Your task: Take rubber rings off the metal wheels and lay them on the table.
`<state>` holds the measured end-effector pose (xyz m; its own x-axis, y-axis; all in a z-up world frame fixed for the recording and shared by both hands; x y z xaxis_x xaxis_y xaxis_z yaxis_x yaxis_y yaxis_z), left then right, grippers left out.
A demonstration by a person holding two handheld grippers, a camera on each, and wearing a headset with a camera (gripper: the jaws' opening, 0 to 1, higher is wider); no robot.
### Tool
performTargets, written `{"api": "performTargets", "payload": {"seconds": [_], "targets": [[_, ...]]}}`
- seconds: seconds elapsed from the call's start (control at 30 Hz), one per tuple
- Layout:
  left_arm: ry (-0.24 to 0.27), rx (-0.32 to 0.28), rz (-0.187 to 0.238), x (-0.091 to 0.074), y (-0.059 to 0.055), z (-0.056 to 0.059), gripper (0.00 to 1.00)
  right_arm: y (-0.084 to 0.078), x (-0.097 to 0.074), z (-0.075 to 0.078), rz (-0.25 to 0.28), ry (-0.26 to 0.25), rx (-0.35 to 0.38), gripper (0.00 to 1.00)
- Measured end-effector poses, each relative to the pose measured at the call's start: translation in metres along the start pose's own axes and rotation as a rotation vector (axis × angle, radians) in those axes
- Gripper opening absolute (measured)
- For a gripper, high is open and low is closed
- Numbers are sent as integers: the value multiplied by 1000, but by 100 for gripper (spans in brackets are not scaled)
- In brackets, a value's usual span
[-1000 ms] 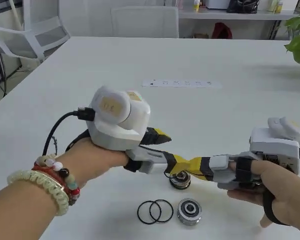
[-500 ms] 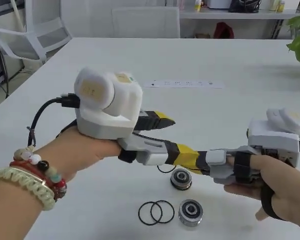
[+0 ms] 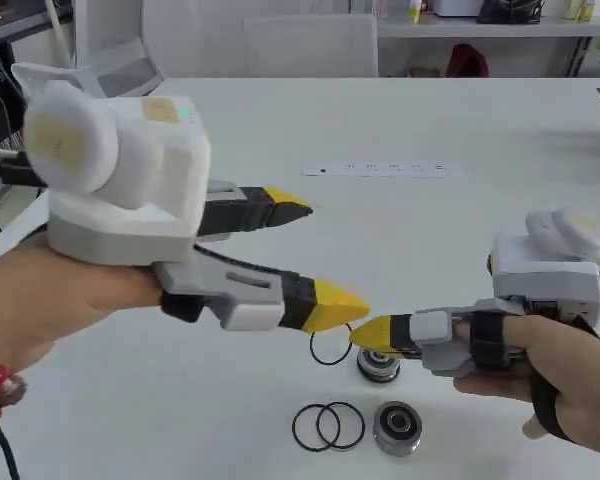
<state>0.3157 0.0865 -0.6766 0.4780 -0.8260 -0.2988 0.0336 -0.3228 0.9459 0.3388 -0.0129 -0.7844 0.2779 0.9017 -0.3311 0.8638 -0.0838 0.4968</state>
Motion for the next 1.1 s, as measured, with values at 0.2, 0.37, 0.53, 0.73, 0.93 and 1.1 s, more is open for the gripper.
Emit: {"api": "performTargets", "payload": {"seconds": [0.2,0.37,0.53,0.73,0.93,1.1], "targets": [[34,21,-64,-32,-18,9,69,-6,4,-4,-41,6,-33,0],[76,-43,-91,-54,-42,15,72,-12,7,-7,-73,18,-52,0],[141,-111,-107,-72,-65,21,77,-18,10,-9,-109,19,-76,0],[158,-164,-127,-83,-83,31,81,-25,12,-10,-153,14,-111,0],[193,-199,-134,-90,-94,31,82,-30,13,-9,-191,8,-140,0],[207,-220,-145,-94,-101,34,82,-38,17,-10,-227,4,-161,0]]}}
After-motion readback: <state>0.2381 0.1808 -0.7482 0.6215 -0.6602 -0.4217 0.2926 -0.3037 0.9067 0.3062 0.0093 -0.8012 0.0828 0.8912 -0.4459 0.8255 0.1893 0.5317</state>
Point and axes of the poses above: the centre of the closed fingertips' face, and the gripper's own axes: x roughly forward along the fingers, z roughly to its right, y roughly out of its top, the point moved 5 cm from there along -x, roughly backward along the fingers, and after that the axes turned 4 degrees about z, right-handed, at the moved point
